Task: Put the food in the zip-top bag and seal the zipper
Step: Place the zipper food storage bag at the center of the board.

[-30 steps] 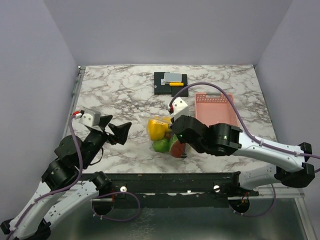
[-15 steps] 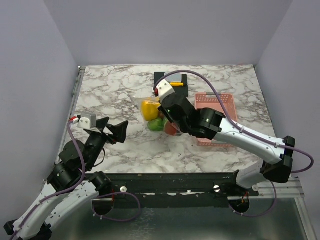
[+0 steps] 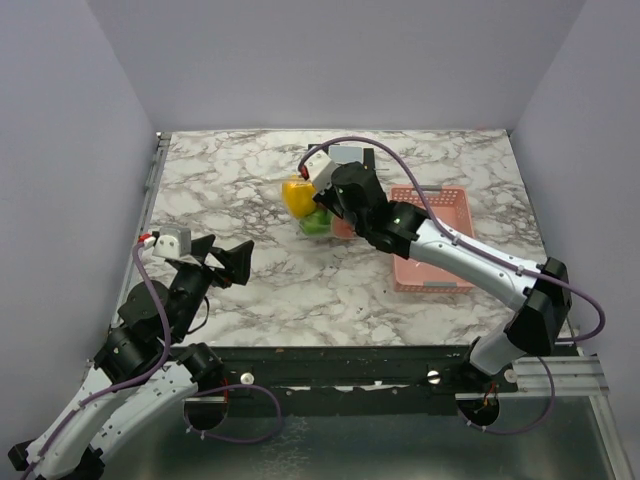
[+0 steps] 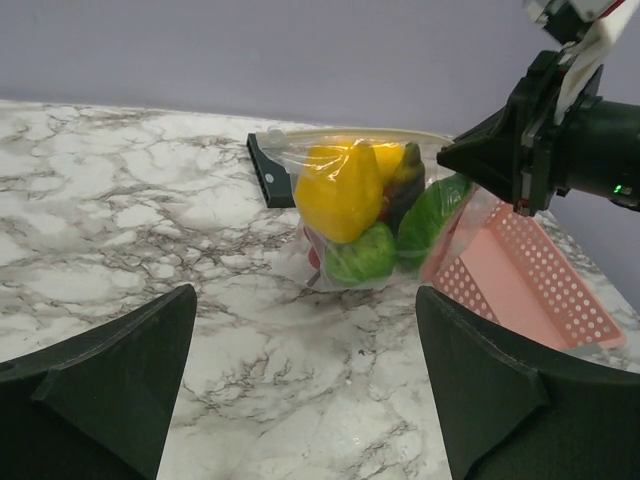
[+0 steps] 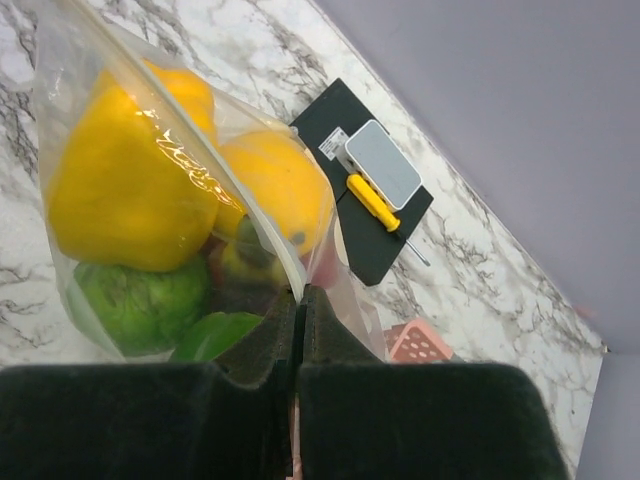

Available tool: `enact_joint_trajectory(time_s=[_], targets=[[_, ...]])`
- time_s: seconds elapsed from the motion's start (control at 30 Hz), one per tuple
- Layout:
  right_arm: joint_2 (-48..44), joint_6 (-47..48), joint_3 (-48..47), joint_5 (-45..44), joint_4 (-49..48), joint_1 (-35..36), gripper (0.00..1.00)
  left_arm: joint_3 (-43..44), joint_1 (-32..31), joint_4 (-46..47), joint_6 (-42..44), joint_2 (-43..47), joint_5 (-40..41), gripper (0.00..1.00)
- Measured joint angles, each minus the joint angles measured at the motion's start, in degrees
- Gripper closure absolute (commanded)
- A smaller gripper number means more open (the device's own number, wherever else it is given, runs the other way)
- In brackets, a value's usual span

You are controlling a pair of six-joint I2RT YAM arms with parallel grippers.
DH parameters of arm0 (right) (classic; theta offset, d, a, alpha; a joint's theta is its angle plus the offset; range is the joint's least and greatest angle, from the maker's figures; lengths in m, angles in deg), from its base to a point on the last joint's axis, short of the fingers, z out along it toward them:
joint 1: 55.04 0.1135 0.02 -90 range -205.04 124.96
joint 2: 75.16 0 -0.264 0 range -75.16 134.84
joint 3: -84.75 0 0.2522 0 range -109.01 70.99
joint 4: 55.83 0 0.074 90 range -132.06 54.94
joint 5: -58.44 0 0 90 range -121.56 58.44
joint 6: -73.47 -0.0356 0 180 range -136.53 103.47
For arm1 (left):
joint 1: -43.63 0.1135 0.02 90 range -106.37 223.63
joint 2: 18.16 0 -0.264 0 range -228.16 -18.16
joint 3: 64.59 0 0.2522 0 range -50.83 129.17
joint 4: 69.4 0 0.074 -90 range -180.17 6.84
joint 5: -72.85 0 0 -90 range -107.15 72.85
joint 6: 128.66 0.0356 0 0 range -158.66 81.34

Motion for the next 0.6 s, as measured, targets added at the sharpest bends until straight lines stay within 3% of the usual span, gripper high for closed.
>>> enact_joint_trajectory(time_s=[0.37, 0.6], targets=[[0.5, -0.6, 17.0, 13.8, -9.0, -0.8, 0.99, 0.0, 0.0, -0.6, 0.3, -0.5, 0.3, 0.08], [-4.7, -5.7, 24.2, 19.7, -10.6, -0.6, 0.75, 0.0, 0.0, -0.6, 0.5, -2.4, 0.2, 0.08]])
